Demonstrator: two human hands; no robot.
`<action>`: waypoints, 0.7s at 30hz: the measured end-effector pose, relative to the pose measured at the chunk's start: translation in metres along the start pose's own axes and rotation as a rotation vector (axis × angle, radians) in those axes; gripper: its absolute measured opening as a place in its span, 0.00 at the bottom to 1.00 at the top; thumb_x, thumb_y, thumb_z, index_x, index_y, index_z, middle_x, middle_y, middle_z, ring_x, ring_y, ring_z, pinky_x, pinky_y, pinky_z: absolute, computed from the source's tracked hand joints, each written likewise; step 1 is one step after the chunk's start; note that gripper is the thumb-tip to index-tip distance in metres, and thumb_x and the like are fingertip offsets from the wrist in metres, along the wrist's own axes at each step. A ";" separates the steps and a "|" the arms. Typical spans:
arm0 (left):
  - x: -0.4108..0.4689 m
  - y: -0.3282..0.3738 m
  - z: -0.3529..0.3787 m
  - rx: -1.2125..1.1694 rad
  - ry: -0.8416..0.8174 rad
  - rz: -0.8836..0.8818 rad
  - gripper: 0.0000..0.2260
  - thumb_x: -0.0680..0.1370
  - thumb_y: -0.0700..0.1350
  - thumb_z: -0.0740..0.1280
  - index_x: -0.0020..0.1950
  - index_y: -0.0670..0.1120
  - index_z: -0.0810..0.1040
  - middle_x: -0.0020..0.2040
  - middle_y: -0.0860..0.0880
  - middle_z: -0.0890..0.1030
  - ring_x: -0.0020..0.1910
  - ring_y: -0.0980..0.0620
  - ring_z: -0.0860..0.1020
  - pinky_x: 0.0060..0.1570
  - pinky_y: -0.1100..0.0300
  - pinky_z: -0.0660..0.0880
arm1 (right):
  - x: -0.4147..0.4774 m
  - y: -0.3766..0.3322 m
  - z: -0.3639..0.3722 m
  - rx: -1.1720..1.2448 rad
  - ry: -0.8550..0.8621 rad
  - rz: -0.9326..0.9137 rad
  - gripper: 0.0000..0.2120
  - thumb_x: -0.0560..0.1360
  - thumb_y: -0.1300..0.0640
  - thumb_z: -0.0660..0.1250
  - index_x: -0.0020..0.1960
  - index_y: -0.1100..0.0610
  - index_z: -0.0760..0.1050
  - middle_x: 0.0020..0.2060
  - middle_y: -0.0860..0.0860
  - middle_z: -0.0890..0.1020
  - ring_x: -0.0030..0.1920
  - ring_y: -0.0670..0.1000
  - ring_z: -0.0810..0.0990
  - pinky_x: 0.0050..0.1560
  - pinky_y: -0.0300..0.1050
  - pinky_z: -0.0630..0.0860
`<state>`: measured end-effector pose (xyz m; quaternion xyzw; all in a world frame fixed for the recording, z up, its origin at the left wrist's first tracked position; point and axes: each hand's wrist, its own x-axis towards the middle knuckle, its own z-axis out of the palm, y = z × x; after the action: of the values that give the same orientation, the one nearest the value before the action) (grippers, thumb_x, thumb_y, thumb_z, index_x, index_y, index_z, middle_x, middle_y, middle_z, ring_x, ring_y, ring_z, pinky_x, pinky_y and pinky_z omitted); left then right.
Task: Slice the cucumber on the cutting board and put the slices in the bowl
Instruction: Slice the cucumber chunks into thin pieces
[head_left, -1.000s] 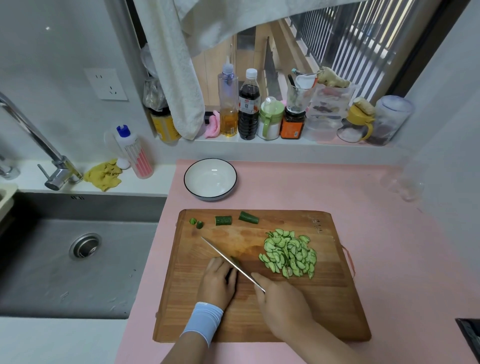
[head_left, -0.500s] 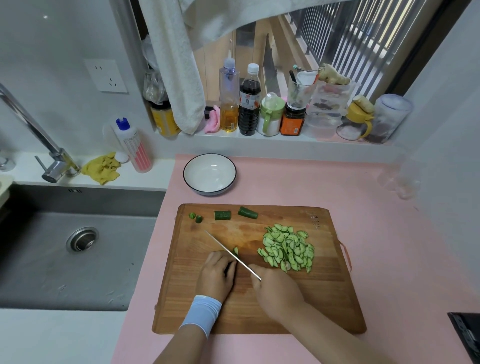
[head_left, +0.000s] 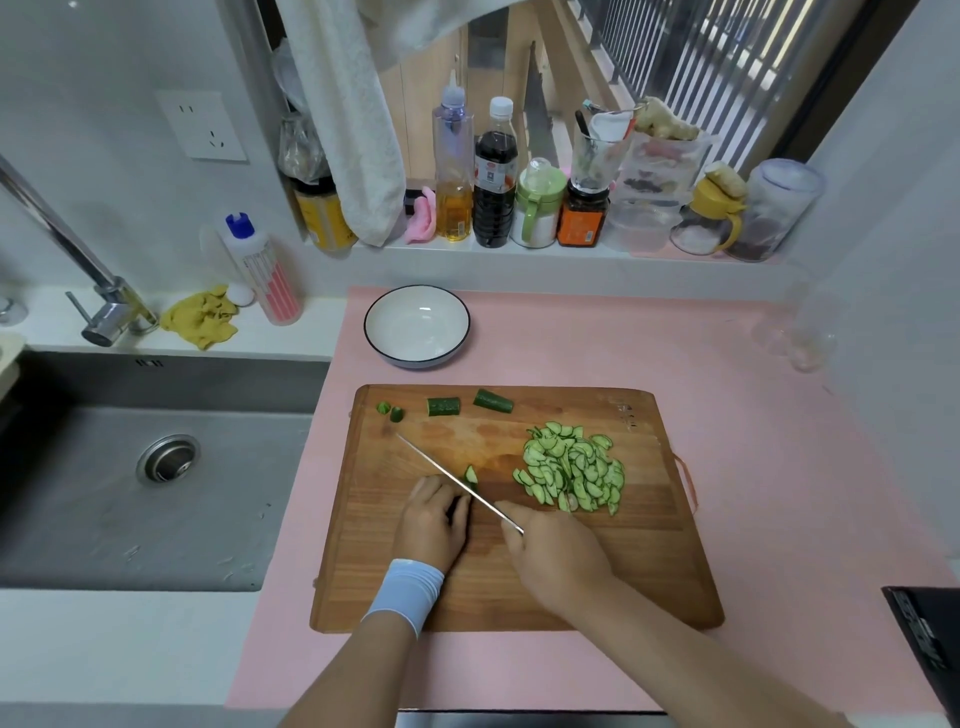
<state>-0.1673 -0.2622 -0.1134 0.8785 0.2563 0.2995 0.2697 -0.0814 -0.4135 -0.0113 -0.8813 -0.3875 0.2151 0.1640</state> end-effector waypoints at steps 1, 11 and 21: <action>0.000 -0.001 0.000 0.002 0.004 -0.002 0.07 0.69 0.32 0.75 0.44 0.41 0.82 0.43 0.47 0.81 0.44 0.51 0.74 0.48 0.63 0.73 | -0.003 0.002 0.000 0.004 0.003 0.004 0.19 0.83 0.46 0.55 0.73 0.40 0.70 0.50 0.51 0.85 0.50 0.56 0.82 0.49 0.49 0.78; 0.001 -0.001 -0.001 0.008 -0.004 -0.005 0.05 0.70 0.34 0.75 0.43 0.41 0.82 0.41 0.48 0.81 0.44 0.52 0.75 0.49 0.66 0.72 | -0.006 0.009 -0.004 0.013 -0.036 -0.013 0.16 0.83 0.48 0.55 0.69 0.42 0.73 0.39 0.49 0.83 0.37 0.52 0.79 0.40 0.46 0.76; -0.004 0.002 -0.003 0.032 0.006 0.028 0.05 0.71 0.34 0.74 0.44 0.41 0.81 0.42 0.47 0.77 0.45 0.52 0.72 0.50 0.67 0.69 | 0.007 0.005 -0.001 0.047 -0.096 0.015 0.13 0.82 0.53 0.53 0.56 0.45 0.77 0.31 0.46 0.76 0.30 0.50 0.74 0.31 0.43 0.67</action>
<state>-0.1715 -0.2657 -0.1118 0.8852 0.2497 0.3020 0.2507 -0.0735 -0.4113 -0.0143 -0.8687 -0.3832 0.2674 0.1644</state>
